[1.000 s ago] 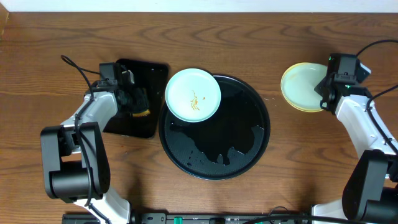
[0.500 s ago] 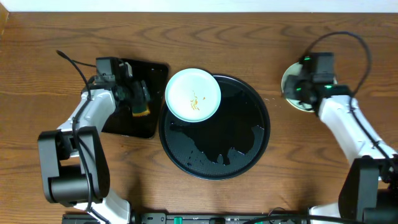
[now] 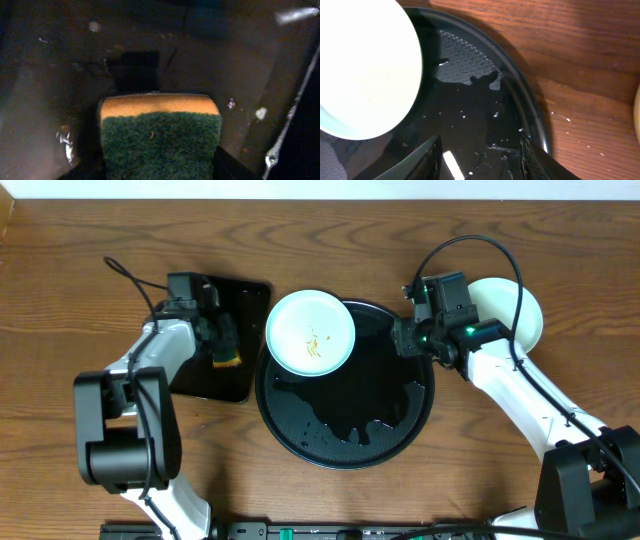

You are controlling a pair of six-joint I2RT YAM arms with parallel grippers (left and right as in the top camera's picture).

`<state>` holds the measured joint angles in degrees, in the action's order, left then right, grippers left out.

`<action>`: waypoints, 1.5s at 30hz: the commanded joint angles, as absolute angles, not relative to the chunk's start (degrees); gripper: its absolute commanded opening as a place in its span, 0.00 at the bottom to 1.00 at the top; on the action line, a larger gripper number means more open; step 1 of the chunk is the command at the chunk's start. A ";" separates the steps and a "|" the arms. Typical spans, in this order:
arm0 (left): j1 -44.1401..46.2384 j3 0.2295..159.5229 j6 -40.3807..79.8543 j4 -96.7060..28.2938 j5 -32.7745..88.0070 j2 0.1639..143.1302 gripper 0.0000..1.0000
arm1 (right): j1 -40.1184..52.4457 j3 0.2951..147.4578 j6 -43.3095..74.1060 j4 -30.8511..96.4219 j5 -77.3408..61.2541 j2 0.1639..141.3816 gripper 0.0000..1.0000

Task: Clean dirty plates on tray and stack at the side
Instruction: 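Lower the light-blue plate onto the yellow plate and release it, then move the right gripper to the rim of the remaining light-blue plate and grasp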

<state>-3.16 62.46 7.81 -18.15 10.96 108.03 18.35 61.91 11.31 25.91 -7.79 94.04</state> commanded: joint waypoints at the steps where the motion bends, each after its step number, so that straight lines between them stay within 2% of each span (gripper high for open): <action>1: -2.04 62.98 7.53 -18.35 10.28 110.50 0.19 | 19.44 62.83 12.43 26.09 -7.99 92.95 0.46; 2: -2.04 62.98 7.55 -18.39 9.80 110.65 0.07 | 19.55 62.83 12.43 26.15 -8.01 92.95 0.43; 5: -2.07 63.09 6.66 -18.28 9.76 109.60 0.07 | 19.99 62.83 13.23 26.70 -8.01 92.95 0.39; 9: -2.07 63.79 3.11 -18.31 9.76 106.65 0.07 | 20.47 62.83 13.23 27.05 -7.99 92.95 0.39; 10: -2.07 63.79 3.01 -18.28 9.47 105.97 0.13 | 20.51 62.83 13.23 27.03 -7.99 92.95 0.39; 11: -2.07 63.79 3.01 -18.31 9.39 105.34 0.42 | 20.60 62.83 13.23 27.03 -7.99 92.95 0.40; 12: -2.07 63.79 3.01 -18.48 9.41 104.99 0.63 | 20.67 62.83 13.23 27.03 -7.99 92.95 0.41; 13: -2.07 63.77 3.01 -18.96 9.37 104.81 0.74 | 20.71 62.83 13.23 27.03 -7.99 92.95 0.42; 14: -2.07 63.79 3.03 -19.70 9.39 104.79 0.79 | 20.71 62.83 13.23 27.03 -7.99 92.95 0.43; 16: -2.07 63.77 3.38 -22.22 9.39 104.81 0.82 | 20.71 62.83 13.23 27.05 -8.01 92.95 0.45; 24: -1.93 62.94 5.43 -25.28 9.63 104.84 0.82 | 20.71 62.83 13.23 27.03 -8.01 92.95 0.45; 30: -1.56 62.94 5.41 -24.05 9.54 104.84 0.66 | 20.71 62.83 13.23 27.05 -8.01 92.95 0.45; 35: -1.56 62.96 5.45 -21.67 9.10 104.84 0.64 | 20.71 62.83 13.23 27.07 -8.01 92.95 0.45; 40: -1.52 62.96 6.50 -22.24 8.05 104.84 0.38 | 20.71 62.83 13.23 26.98 -7.99 92.95 0.45; 45: -1.52 62.43 6.48 -23.40 8.01 104.90 0.32 | 20.71 62.83 13.23 26.92 -7.99 92.97 0.45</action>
